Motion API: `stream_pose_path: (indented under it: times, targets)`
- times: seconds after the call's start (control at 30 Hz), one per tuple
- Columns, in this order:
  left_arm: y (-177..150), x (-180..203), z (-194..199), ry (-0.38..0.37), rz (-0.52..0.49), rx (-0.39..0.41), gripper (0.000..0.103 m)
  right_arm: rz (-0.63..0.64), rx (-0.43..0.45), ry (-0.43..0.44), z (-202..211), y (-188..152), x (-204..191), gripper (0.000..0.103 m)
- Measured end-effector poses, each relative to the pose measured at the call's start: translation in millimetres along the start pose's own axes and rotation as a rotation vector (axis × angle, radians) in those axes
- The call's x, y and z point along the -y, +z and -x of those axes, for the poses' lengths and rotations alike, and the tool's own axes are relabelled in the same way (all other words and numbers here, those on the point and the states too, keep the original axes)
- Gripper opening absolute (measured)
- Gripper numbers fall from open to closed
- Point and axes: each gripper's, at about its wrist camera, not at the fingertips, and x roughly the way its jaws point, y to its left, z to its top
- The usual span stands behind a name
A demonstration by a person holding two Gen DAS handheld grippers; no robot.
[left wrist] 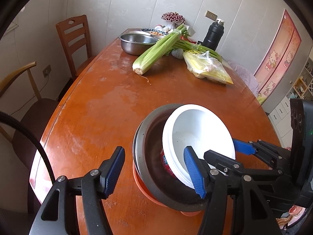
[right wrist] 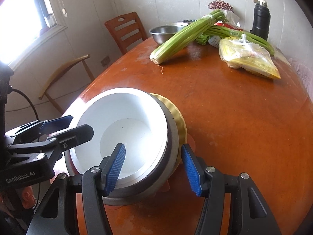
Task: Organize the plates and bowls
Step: 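Lower the steel basin onto the grey pan and open the left tool, then withdraw the left tool from the stacked dishes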
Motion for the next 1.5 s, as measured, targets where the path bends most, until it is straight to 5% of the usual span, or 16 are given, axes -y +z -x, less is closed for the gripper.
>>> stream_pose_path:
  times: [0.8,1.5]
  targets:
    - [-22,13,30,0.098,-0.009,0.082,0.067,0.016,0.149,-0.055,46,-10,-3,0.061]
    - [-92,49,44,0.131,0.0,0.068,0.067,0.052,0.166,-0.09,84,-93,5,0.062]
